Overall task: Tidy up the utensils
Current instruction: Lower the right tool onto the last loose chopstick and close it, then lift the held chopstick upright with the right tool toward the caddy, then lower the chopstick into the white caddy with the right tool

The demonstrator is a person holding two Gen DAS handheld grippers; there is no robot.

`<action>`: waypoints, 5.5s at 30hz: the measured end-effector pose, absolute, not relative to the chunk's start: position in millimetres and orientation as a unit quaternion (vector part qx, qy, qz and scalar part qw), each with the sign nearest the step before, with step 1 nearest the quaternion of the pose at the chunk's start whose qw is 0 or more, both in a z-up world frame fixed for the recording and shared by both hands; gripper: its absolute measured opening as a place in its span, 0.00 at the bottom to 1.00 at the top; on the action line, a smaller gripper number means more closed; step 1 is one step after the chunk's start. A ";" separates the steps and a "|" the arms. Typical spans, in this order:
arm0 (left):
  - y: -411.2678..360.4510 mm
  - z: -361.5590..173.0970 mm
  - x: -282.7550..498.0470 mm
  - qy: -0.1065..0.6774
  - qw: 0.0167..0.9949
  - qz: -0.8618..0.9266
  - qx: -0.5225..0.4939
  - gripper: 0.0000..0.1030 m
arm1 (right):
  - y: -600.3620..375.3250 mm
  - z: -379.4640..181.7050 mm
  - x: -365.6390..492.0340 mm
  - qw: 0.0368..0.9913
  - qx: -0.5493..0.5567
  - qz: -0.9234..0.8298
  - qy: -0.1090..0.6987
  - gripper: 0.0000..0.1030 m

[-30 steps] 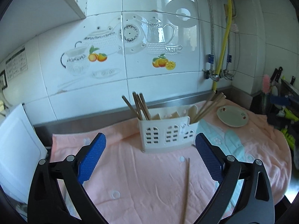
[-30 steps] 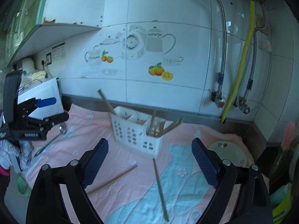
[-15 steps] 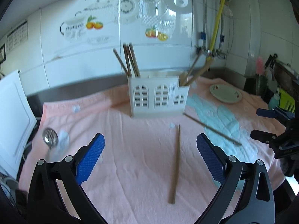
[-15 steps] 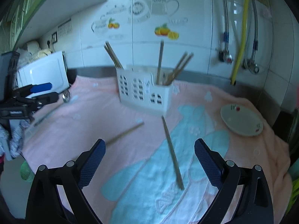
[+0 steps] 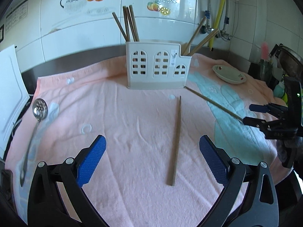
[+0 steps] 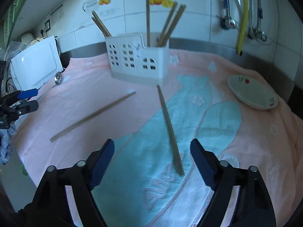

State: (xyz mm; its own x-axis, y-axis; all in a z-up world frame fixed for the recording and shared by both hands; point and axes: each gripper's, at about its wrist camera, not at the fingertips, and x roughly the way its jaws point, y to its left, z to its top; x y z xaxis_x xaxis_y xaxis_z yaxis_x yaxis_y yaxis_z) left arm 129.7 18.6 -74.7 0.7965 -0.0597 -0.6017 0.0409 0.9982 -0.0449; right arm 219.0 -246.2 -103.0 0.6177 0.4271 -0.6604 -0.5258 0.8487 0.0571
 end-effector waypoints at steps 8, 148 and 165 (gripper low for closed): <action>14.4 -85.3 132.4 0.330 0.943 -0.033 -0.016 0.92 | -250.0 -119.0 238.4 0.886 -0.065 0.263 0.377 0.50; 44.9 84.0 346.6 0.240 0.970 -0.037 -0.030 0.05 | -154.9 155.0 356.3 0.934 -0.069 0.258 0.235 0.06; 47.0 77.9 347.4 0.254 0.966 -0.040 -0.027 0.06 | -149.7 112.3 371.4 0.923 -0.058 0.259 0.279 0.06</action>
State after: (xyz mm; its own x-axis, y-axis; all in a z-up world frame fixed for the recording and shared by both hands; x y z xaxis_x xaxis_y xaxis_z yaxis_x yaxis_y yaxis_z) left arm 347.4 47.0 77.9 0.8680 -0.0903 -0.4883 0.0631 0.9954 -0.0718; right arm 371.4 -149.7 112.3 0.7096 0.4463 -0.5453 -0.5113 0.8586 0.0375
